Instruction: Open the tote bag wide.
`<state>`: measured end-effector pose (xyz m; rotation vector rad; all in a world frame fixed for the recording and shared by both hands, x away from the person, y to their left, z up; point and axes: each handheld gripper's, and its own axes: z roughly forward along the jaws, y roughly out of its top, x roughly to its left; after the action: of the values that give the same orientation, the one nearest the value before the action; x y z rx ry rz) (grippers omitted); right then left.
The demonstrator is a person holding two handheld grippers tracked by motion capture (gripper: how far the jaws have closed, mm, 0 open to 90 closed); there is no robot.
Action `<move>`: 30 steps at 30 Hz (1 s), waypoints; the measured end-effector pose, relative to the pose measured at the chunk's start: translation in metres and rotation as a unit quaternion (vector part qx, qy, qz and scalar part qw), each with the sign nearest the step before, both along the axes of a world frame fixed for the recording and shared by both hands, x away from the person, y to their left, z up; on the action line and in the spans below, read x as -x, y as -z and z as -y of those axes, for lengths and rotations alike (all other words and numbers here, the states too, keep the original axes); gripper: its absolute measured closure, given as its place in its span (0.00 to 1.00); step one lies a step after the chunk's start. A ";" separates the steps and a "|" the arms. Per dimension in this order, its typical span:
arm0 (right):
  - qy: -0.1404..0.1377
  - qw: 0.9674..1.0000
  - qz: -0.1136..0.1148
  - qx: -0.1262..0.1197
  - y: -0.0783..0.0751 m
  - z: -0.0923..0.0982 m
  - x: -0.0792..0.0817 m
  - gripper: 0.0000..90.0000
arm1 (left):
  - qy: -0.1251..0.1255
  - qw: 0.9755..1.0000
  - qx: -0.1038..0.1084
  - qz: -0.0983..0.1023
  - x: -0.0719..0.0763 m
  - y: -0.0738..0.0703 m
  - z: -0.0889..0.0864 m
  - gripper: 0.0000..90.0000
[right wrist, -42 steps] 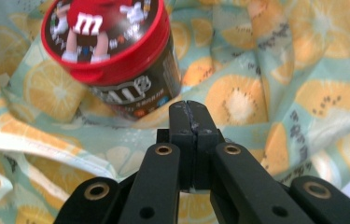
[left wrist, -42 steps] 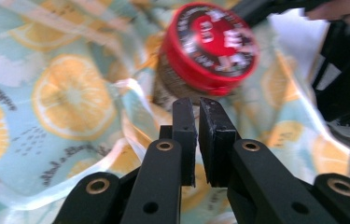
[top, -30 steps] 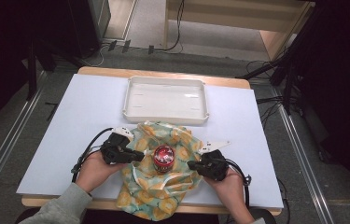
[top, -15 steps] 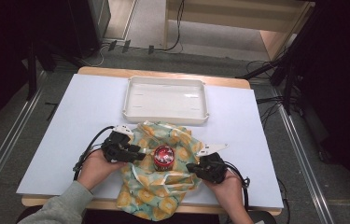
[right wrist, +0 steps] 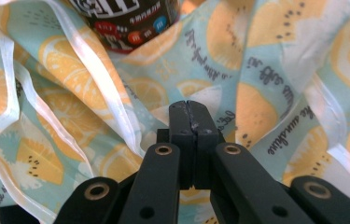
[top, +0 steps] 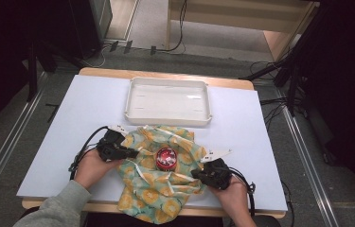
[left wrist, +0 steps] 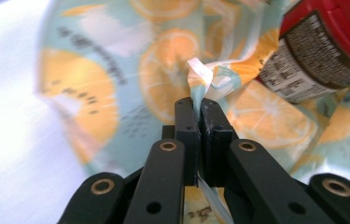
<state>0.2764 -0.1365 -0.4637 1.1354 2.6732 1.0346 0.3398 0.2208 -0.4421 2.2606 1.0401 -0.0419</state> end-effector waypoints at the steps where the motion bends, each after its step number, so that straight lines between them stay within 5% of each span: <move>1: -0.002 1.000 0.001 0.003 0.001 0.001 0.001 1.00 | -0.005 1.000 0.001 0.000 -0.001 0.000 -0.005 0.98; 9: 0.005 1.000 -0.008 0.005 0.003 0.007 0.004 1.00 | -0.048 0.999 -0.001 0.002 -0.001 0.000 -0.041 0.98; 17: 0.010 1.000 -0.005 0.012 0.002 0.012 0.003 1.00 | -0.056 0.998 0.009 0.006 -0.001 -0.001 -0.046 0.96; 25: 0.001 1.000 0.011 -0.020 -0.012 0.010 0.003 1.00 | -0.044 0.998 0.043 0.023 0.007 -0.018 -0.040 0.69; 30: -0.004 0.999 0.025 -0.034 -0.024 0.009 0.003 1.00 | -0.038 0.997 0.056 0.037 0.013 -0.034 -0.040 0.65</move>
<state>0.2737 -0.1451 -0.4400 1.0949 2.6263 1.1486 0.3272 0.2604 -0.4082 2.1039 1.0577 0.0149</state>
